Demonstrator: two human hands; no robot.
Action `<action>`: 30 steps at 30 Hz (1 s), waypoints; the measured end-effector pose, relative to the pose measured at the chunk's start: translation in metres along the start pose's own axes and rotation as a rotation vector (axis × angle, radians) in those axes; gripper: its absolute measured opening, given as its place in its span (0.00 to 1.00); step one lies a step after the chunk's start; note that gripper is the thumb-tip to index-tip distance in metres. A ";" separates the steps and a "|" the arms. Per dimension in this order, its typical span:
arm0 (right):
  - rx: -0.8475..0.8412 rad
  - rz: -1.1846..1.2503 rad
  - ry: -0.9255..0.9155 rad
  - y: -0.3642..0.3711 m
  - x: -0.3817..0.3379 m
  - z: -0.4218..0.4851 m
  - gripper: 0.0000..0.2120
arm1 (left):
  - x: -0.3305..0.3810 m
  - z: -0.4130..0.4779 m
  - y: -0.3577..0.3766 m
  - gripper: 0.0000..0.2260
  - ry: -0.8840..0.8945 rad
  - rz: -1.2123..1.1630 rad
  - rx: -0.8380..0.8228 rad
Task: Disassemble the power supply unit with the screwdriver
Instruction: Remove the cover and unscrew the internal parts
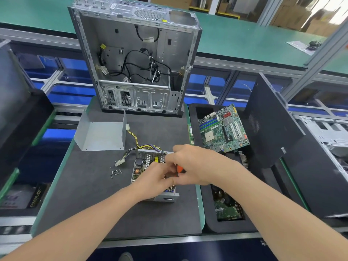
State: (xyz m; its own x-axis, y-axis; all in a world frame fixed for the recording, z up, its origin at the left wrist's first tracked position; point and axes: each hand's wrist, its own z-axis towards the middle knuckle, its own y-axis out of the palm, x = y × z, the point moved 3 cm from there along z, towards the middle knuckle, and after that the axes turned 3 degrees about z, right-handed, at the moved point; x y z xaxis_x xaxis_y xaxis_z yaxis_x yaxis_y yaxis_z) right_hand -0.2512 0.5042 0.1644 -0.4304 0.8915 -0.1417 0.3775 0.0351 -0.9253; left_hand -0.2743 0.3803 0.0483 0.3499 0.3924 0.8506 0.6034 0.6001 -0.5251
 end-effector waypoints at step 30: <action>0.061 -0.037 0.036 -0.009 -0.010 -0.001 0.16 | 0.002 -0.002 0.000 0.08 -0.012 -0.063 0.005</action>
State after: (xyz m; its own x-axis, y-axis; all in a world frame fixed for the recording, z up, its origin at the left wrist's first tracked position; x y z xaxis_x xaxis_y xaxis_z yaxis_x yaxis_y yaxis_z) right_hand -0.2490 0.4952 0.1742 -0.4133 0.9056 -0.0954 0.3107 0.0418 -0.9496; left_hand -0.2728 0.3796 0.0500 0.3027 0.3617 0.8818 0.6207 0.6273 -0.4703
